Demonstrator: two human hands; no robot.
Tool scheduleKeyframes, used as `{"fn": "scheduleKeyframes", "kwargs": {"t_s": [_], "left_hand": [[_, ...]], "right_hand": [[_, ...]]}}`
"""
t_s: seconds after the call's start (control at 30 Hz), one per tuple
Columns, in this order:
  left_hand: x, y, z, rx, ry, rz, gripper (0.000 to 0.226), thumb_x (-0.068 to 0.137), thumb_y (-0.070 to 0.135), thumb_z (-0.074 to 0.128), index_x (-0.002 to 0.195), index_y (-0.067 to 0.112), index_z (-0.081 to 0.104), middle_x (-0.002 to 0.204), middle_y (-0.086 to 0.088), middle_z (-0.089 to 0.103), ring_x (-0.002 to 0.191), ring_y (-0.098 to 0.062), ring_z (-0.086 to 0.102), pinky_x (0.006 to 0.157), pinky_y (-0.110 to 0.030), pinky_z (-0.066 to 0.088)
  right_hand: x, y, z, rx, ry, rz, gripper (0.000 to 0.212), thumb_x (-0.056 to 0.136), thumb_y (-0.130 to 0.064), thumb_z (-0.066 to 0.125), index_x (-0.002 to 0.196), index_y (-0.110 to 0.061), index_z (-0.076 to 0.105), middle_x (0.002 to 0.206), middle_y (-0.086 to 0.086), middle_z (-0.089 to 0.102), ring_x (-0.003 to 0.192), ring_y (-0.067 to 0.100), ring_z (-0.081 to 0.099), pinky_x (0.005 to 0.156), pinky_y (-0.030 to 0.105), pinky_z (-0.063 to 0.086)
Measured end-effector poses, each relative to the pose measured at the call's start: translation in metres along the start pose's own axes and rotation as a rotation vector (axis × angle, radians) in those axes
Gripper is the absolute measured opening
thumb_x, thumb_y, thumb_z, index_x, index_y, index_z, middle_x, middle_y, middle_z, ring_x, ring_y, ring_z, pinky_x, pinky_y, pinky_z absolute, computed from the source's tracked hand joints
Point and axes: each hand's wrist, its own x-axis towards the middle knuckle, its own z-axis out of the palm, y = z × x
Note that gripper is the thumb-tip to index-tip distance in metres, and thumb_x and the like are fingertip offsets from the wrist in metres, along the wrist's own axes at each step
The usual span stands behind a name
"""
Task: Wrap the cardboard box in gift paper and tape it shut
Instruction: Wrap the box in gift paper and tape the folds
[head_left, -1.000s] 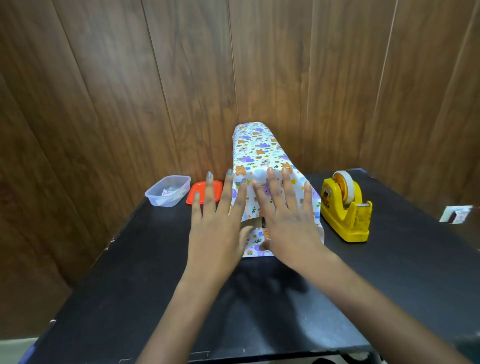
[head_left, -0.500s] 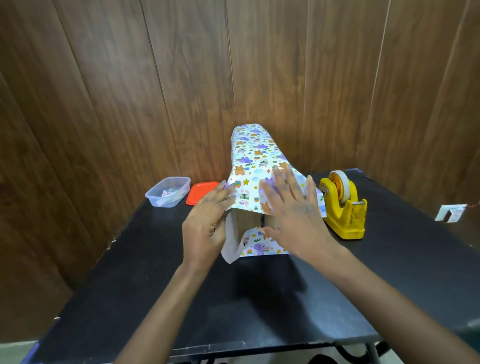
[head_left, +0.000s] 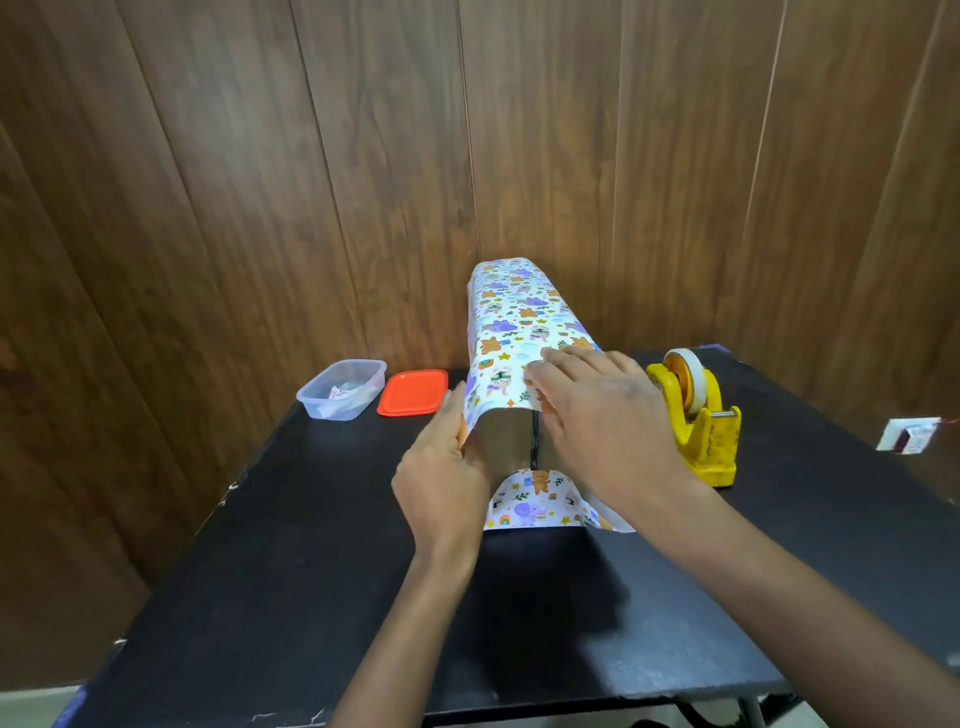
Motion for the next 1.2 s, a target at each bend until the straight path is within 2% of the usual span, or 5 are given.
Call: {"fn": "scheduleKeyframes", "kwargs": {"t_s": [0.13,0.5,0.63,0.77,1.2], "left_hand": [[-0.005,0.009,0.007,0.114,0.029,0.055,0.069,0.077,0.045,0.022,0.135,0.02,0.051,0.113,-0.012,0.068,0.104,-0.033,0.061,0.078,-0.036,0.047],[-0.01,0.017,0.011,0.125,0.169,0.206,0.045,0.078,0.015,0.056,0.123,0.016,0.062,0.12,0.003,0.066,0.114,-0.018,0.061,0.085,-0.034,0.052],[-0.01,0.021,0.001,0.018,-0.008,-0.134,0.05,0.091,0.025,0.051,0.14,0.033,0.042,0.132,0.012,0.057,0.117,-0.013,0.054,0.084,-0.024,0.04],[-0.009,0.019,-0.003,-0.019,-0.048,-0.187,0.046,0.082,0.038,0.044,0.126,0.036,0.057,0.093,0.0,0.071,0.086,-0.027,0.062,0.071,-0.031,0.043],[-0.008,0.014,-0.011,0.192,-0.205,-0.038,0.059,0.089,0.018,0.037,0.146,0.03,0.028,0.117,-0.009,0.064,0.101,-0.028,0.059,0.073,-0.032,0.041]], "right_hand": [[0.0,-0.003,0.0,0.035,-0.026,0.079,0.033,0.046,-0.005,0.088,0.074,-0.014,0.073,0.072,0.0,0.073,0.063,0.016,0.069,0.046,0.018,0.046],[0.001,0.009,-0.006,0.135,-0.157,0.04,0.032,0.062,-0.005,0.069,0.093,-0.011,0.074,0.095,0.009,0.074,0.091,0.026,0.071,0.074,0.038,0.056],[0.018,0.008,-0.029,0.061,-0.527,0.106,0.055,0.096,-0.034,0.046,0.147,-0.027,0.027,0.156,-0.001,0.024,0.145,0.018,0.018,0.115,0.043,0.016],[0.012,-0.02,-0.043,0.181,-0.179,0.063,0.037,0.08,-0.028,0.05,0.11,-0.013,0.066,0.111,0.006,0.069,0.105,0.023,0.063,0.09,0.031,0.04],[-0.014,-0.063,0.03,1.636,0.011,1.215,0.023,0.093,-0.006,0.051,0.09,-0.02,0.069,0.085,-0.011,0.072,0.085,0.005,0.066,0.075,0.015,0.05]]}}
